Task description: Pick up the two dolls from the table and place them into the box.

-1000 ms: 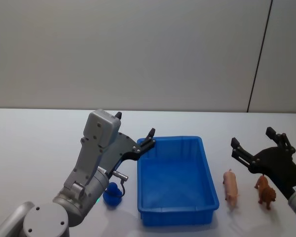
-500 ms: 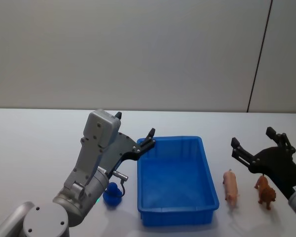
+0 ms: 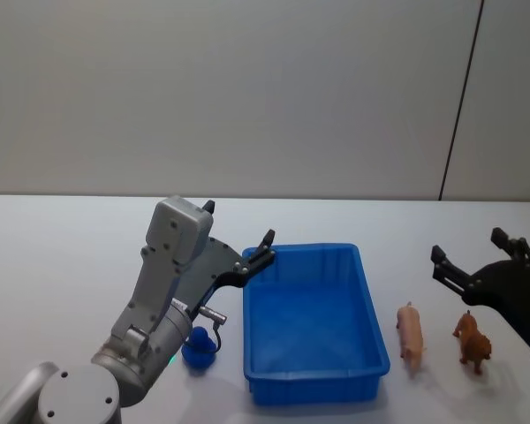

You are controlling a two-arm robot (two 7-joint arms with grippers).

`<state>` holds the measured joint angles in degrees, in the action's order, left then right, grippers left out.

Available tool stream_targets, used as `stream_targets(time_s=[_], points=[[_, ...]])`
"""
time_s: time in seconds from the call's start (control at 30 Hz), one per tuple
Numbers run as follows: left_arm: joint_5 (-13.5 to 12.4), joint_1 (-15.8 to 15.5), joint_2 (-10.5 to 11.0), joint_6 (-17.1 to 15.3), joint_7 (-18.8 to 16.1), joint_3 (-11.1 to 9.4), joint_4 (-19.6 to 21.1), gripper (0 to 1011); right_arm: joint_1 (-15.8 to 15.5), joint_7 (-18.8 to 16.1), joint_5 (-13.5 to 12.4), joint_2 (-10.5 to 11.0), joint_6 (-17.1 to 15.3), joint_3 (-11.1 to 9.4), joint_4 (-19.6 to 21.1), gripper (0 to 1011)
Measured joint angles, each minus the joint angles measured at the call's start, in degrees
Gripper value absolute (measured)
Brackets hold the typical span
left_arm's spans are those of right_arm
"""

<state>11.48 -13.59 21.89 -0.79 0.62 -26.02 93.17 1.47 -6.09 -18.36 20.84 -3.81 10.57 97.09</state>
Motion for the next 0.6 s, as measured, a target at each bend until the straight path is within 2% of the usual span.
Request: stream_targets(time_s=[0.3, 0.6], points=[[0.0, 0.0, 0.0, 0.0, 0.0, 0.0, 0.0, 1002, -0.2, -0.9, -0.7, 1.1, -2.8, -0.9, -1.7, 1001], [0.0, 0.0, 0.0, 0.0, 0.0, 0.0, 0.0, 1002, -1.9, -1.4, -0.7, 2.0, -6.0, -1.2, -3.1, 1001]])
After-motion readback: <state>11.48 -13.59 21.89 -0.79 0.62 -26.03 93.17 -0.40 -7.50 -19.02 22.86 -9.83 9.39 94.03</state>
